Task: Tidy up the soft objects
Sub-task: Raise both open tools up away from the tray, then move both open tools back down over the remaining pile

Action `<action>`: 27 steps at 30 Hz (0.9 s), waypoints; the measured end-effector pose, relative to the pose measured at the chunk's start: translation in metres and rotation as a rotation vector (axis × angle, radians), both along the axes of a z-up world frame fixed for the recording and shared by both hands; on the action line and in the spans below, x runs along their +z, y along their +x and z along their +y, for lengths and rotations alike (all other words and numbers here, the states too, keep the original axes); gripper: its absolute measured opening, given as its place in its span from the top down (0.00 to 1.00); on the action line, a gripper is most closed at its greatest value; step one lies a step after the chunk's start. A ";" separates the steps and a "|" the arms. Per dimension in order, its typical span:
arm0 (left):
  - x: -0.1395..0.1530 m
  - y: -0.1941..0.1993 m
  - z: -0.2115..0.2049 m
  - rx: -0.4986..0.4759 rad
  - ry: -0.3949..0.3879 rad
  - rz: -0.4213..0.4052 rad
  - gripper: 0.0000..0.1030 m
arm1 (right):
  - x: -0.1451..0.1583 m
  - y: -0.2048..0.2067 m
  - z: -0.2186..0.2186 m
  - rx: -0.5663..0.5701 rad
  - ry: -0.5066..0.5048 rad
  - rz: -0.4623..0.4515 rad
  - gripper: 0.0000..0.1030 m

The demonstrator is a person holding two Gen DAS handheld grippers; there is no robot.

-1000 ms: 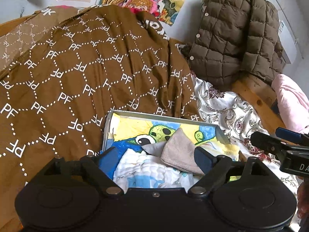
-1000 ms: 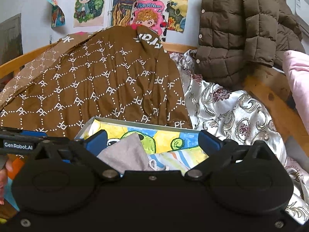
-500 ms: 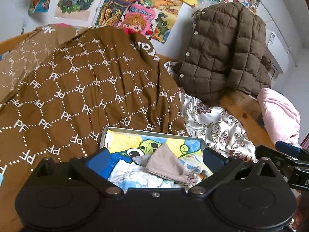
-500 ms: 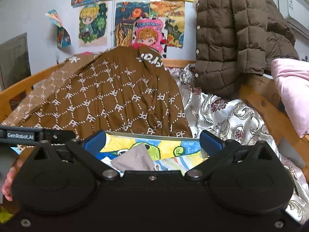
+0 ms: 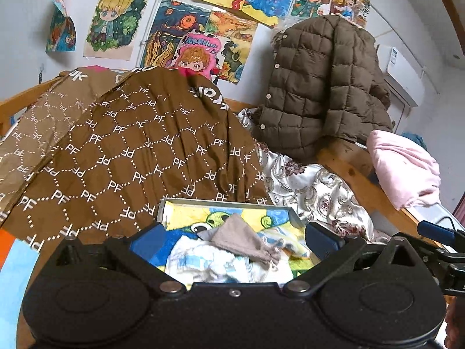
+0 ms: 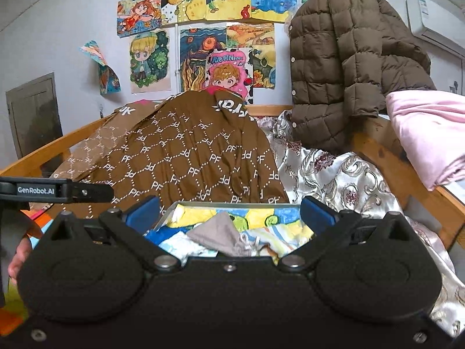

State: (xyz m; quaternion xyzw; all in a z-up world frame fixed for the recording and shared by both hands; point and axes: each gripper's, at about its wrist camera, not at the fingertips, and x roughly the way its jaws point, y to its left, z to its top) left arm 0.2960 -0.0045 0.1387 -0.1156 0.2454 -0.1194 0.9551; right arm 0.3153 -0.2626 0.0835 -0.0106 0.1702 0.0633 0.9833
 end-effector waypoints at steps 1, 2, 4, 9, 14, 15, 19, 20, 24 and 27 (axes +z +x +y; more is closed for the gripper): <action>0.001 -0.007 0.000 0.000 -0.001 -0.003 0.01 | 0.000 -0.007 -0.002 0.003 -0.001 0.001 0.01; 0.001 -0.013 -0.001 0.002 -0.002 -0.004 0.01 | -0.001 -0.014 -0.002 0.005 -0.002 0.001 0.01; 0.002 -0.028 -0.001 0.012 -0.004 -0.016 0.01 | -0.002 -0.028 -0.004 0.010 -0.006 0.003 0.01; -0.004 -0.066 0.000 0.035 -0.010 -0.069 0.01 | -0.009 -0.062 -0.004 0.018 -0.010 0.003 0.01; -0.027 -0.109 0.004 0.061 -0.031 -0.134 0.01 | -0.022 -0.092 -0.008 0.014 0.006 0.004 0.01; -0.032 -0.115 0.004 0.065 -0.019 -0.135 0.01 | -0.024 -0.093 -0.006 0.012 0.006 0.004 0.01; -0.046 -0.129 0.001 0.047 0.023 -0.115 0.01 | -0.042 -0.112 -0.004 0.015 0.010 -0.001 0.01; -0.048 -0.131 0.000 0.046 0.022 -0.109 0.01 | -0.046 -0.114 -0.003 0.013 0.009 -0.002 0.01; -0.064 -0.138 0.001 0.068 -0.008 -0.047 0.01 | -0.063 -0.123 0.001 -0.013 -0.003 -0.005 0.01; -0.076 -0.143 0.000 0.092 -0.010 -0.002 0.01 | -0.080 -0.132 0.004 -0.054 -0.023 -0.023 0.01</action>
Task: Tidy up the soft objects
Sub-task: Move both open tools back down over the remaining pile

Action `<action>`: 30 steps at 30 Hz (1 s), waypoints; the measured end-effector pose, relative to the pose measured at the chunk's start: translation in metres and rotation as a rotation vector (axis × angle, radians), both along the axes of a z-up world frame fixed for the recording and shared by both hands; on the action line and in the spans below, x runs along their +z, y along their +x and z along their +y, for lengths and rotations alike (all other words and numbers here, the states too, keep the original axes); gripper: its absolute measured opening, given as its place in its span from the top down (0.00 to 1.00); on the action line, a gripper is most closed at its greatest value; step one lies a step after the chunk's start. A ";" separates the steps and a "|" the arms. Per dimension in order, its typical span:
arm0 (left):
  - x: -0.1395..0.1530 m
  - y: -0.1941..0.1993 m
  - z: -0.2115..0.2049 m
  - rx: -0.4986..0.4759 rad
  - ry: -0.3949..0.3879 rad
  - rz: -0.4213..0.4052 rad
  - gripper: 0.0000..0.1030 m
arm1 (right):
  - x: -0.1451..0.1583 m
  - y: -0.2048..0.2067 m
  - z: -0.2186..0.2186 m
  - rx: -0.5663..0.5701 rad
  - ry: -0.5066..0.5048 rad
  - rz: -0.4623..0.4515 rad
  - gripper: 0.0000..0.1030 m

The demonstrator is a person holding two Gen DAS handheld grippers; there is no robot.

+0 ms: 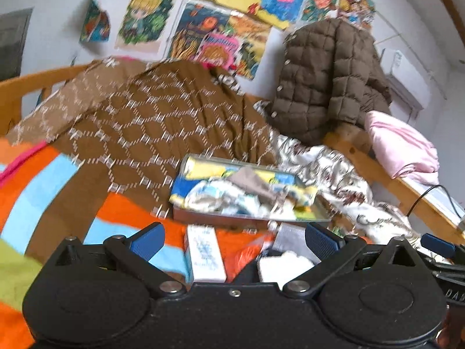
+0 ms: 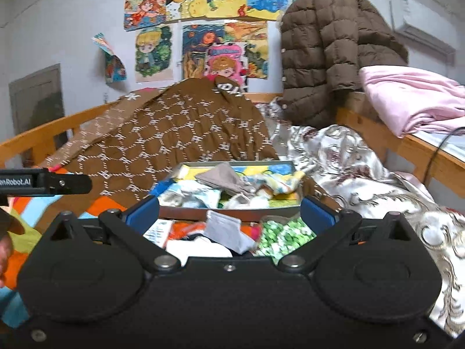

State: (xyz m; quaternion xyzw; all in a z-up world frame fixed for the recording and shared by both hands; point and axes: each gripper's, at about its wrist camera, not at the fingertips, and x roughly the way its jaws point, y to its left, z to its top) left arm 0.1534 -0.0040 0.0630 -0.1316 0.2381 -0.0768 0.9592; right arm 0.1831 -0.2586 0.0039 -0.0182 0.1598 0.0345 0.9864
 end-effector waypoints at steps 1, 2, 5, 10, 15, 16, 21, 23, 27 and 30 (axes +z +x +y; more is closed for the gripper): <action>-0.003 -0.001 0.000 0.004 0.004 0.012 0.01 | -0.007 -0.002 0.001 -0.015 -0.007 -0.001 0.01; -0.005 -0.002 -0.001 0.007 0.011 0.021 0.01 | -0.012 -0.005 0.001 -0.023 -0.012 -0.001 0.01; -0.011 -0.006 -0.002 0.017 0.031 0.033 0.01 | -0.024 -0.010 0.003 -0.041 -0.020 -0.003 0.01; -0.022 -0.011 0.000 0.025 0.025 0.060 0.01 | -0.042 -0.018 0.005 -0.071 -0.043 -0.002 0.01; -0.034 -0.018 -0.004 0.036 0.031 0.080 0.01 | -0.053 -0.023 0.008 -0.083 -0.063 0.004 0.01; -0.036 -0.019 -0.004 0.037 0.033 0.084 0.01 | -0.056 -0.024 0.008 -0.083 -0.060 0.006 0.00; -0.048 -0.026 -0.009 0.040 0.045 0.111 0.01 | -0.064 -0.032 0.008 -0.094 -0.058 -0.002 0.01; -0.053 -0.029 -0.010 0.043 0.042 0.131 0.01 | -0.070 -0.036 0.006 -0.097 -0.051 0.008 0.01; -0.062 -0.034 -0.014 0.039 0.053 0.158 0.01 | -0.076 -0.038 0.007 -0.076 -0.050 0.027 0.01; -0.067 -0.038 -0.017 0.032 0.071 0.172 0.01 | -0.078 -0.039 0.008 -0.066 -0.047 0.027 0.01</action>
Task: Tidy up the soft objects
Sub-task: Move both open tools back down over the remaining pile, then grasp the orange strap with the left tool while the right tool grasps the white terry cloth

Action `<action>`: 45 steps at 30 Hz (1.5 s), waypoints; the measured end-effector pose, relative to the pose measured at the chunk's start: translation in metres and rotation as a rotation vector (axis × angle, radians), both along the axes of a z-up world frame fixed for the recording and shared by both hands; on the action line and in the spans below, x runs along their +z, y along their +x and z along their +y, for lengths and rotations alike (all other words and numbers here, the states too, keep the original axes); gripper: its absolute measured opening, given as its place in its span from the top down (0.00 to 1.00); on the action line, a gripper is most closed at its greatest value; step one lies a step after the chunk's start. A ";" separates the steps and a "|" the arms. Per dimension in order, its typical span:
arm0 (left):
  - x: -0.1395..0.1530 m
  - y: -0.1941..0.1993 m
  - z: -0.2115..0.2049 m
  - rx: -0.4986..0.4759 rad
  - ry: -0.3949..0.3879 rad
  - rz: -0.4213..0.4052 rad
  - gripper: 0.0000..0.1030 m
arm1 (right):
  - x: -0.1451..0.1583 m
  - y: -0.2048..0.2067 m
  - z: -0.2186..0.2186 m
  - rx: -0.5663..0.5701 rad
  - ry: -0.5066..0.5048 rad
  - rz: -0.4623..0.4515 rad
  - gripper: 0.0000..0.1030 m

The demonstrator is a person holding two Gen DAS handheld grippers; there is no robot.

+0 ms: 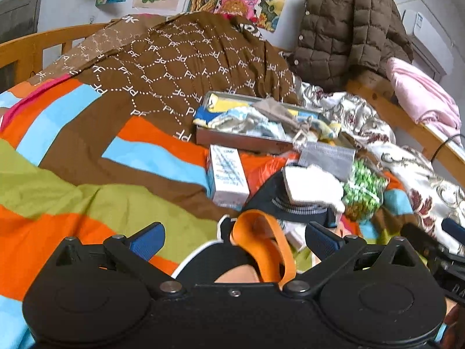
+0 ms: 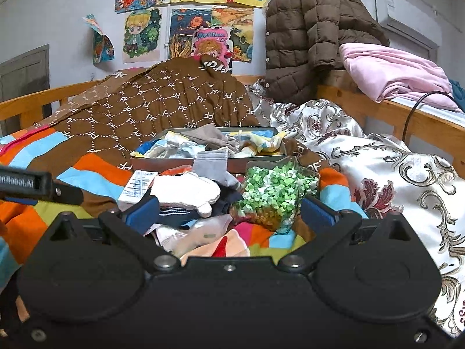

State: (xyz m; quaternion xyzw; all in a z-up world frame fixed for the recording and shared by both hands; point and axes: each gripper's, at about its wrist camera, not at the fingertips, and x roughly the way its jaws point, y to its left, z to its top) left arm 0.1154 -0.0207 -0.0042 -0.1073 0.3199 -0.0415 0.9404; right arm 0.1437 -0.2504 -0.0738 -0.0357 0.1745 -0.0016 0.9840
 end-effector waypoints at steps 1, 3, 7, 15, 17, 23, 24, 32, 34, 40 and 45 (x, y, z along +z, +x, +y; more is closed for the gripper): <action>-0.002 -0.001 0.000 -0.002 0.007 0.004 0.01 | -0.001 0.000 0.000 0.000 0.003 0.001 0.01; -0.005 -0.003 0.000 -0.004 0.017 0.011 0.01 | -0.003 0.001 -0.001 -0.002 0.005 0.004 0.01; -0.011 -0.005 0.001 -0.003 0.031 0.024 0.01 | -0.004 0.002 -0.002 -0.003 0.008 0.006 0.01; -0.018 -0.007 -0.003 -0.015 0.055 0.044 0.01 | -0.008 0.004 0.000 0.003 0.011 0.027 0.01; -0.019 -0.008 -0.004 -0.020 0.059 0.046 0.01 | -0.009 0.006 -0.001 0.004 0.015 0.035 0.01; -0.023 -0.010 -0.006 -0.041 0.069 0.056 0.01 | -0.016 0.011 -0.001 -0.007 0.020 0.065 0.01; -0.023 -0.010 -0.006 -0.049 0.071 0.060 0.01 | -0.017 0.012 -0.001 -0.009 0.018 0.071 0.01; -0.020 -0.011 -0.009 -0.194 0.154 0.022 0.01 | -0.020 0.015 0.001 0.003 0.002 0.085 0.01; -0.017 -0.009 -0.009 -0.235 0.164 0.010 0.01 | -0.023 0.016 0.002 0.007 -0.010 0.095 0.01; -0.009 0.004 0.001 -0.365 0.171 -0.005 0.01 | -0.030 0.023 0.008 0.034 -0.044 0.114 0.01; -0.005 0.016 0.012 -0.458 0.200 0.000 0.01 | -0.032 0.033 0.016 0.111 -0.102 0.127 0.01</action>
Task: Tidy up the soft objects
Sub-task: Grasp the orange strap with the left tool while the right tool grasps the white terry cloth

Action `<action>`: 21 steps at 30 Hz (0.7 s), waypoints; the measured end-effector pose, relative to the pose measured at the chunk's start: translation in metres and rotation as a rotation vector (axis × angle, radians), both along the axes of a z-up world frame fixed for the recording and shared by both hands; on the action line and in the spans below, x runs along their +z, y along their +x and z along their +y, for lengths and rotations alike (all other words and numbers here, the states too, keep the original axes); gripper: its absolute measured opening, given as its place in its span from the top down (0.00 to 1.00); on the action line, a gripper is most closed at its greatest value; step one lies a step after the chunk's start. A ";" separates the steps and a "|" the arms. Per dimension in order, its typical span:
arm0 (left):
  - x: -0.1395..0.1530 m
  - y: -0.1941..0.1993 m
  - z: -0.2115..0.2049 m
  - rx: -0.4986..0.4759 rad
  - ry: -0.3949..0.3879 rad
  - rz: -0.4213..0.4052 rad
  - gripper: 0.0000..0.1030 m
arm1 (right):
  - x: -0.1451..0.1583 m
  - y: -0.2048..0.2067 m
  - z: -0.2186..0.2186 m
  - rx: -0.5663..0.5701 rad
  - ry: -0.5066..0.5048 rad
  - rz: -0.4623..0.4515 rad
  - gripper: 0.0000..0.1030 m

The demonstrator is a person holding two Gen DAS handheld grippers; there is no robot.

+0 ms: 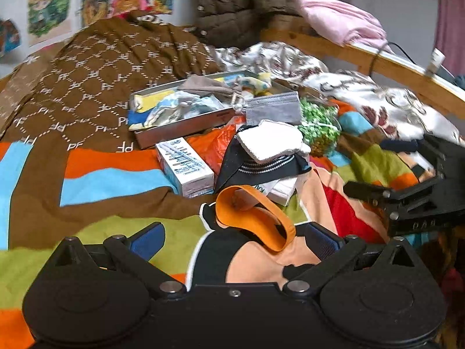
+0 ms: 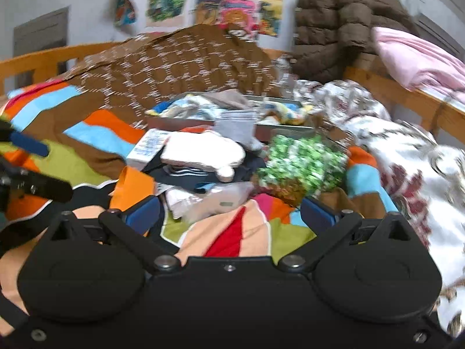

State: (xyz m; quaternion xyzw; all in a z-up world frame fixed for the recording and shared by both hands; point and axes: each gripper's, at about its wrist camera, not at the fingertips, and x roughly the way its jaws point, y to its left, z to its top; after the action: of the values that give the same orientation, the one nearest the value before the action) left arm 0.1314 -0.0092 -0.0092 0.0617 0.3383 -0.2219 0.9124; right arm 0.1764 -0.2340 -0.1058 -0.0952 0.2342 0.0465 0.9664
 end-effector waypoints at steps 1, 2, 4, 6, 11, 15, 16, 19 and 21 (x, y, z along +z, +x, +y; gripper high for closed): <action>0.000 0.004 0.004 -0.018 -0.003 0.011 0.01 | 0.002 0.003 0.002 0.029 -0.019 -0.002 0.01; 0.000 0.007 0.007 -0.030 -0.009 0.023 0.01 | 0.005 0.007 0.004 0.060 -0.041 -0.013 0.01; -0.002 0.015 0.012 -0.049 -0.024 0.057 0.01 | 0.010 0.021 0.008 0.132 -0.079 -0.018 0.01; -0.006 0.025 0.016 -0.061 -0.046 0.090 0.01 | 0.014 0.036 0.014 0.211 -0.136 -0.010 0.01; -0.017 0.048 0.016 -0.105 -0.098 0.142 0.01 | 0.025 0.086 0.023 0.374 -0.237 0.038 0.01; -0.024 0.067 0.012 -0.144 -0.135 0.167 0.01 | 0.029 0.115 0.035 0.495 -0.368 0.069 0.01; -0.026 0.073 0.011 -0.151 -0.148 0.179 0.01 | 0.028 0.119 0.039 0.528 -0.402 0.078 0.01; -0.031 0.087 0.010 -0.157 -0.199 0.215 0.01 | 0.027 0.131 0.053 0.603 -0.503 0.088 0.01; -0.035 0.095 0.009 -0.160 -0.233 0.239 0.01 | 0.025 0.134 0.063 0.652 -0.559 0.104 0.01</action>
State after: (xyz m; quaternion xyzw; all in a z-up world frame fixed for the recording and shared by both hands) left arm 0.2265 0.0001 -0.0445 -0.0448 0.4105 -0.3372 0.8460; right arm 0.3100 -0.1713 -0.0806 -0.4197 0.2438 0.2891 0.8251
